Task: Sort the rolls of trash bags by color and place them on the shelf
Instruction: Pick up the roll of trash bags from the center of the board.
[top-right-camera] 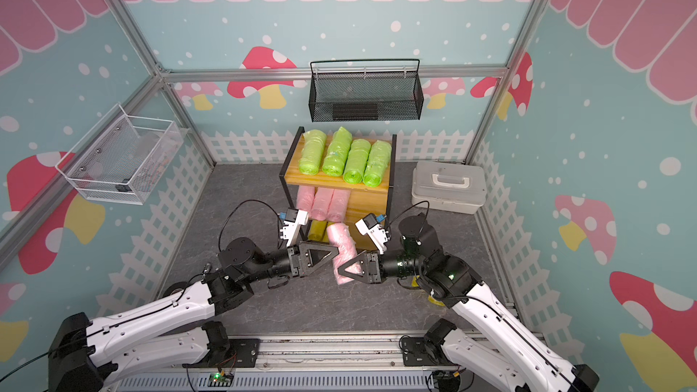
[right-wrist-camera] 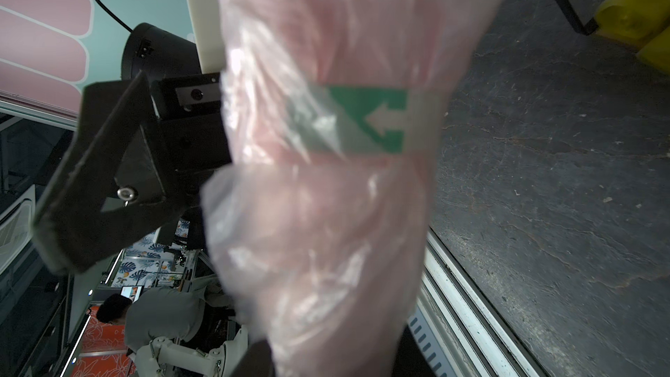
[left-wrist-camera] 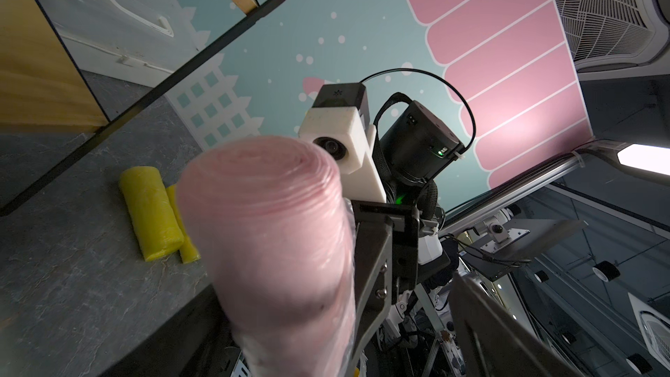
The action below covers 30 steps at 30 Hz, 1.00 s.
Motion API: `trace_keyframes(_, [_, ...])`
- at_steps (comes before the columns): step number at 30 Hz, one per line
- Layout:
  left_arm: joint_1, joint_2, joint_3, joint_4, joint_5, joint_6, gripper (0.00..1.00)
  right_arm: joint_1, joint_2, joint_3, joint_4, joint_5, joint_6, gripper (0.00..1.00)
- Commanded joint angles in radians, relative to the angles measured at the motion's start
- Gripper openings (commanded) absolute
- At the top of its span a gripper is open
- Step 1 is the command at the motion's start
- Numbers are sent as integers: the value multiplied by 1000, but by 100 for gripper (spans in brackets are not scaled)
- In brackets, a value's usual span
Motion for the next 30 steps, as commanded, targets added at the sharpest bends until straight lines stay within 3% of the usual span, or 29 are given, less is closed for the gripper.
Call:
trace_keyframes(1, [-4, 20, 38, 13, -2, 15, 91, 29, 6, 10, 51, -10, 6, 0])
trace_keyframes(4, [-3, 34, 39, 23, -1, 3, 80, 51, 16, 0, 51, 2, 7, 0])
trace_keyframes(9, [-2, 34, 43, -4, -4, -5, 53, 58, 19, -15, 34, 30, 8, 0])
trace_keyframes(13, [-2, 35, 61, -71, -10, -2, 13, 59, 29, -15, 5, 38, -6, 0])
trace_keyframes(16, [-3, 32, 62, -92, -17, -2, 1, 59, 32, -7, -28, 57, -17, 13])
trace_keyframes(21, [-3, 14, 50, -107, -60, -9, 0, 60, 14, 19, -142, 165, -39, 75])
trace_keyframes(23, [-4, 6, 40, -111, -93, -21, 0, 59, -29, -8, -121, 228, -8, 85])
trace_keyframes(24, [-3, 2, 33, -108, -110, -32, 0, 59, -61, -28, -96, 264, 15, 96])
trace_keyframes(30, [-4, -3, -38, -21, -211, -137, 0, 59, -194, -170, 42, 378, 160, 99])
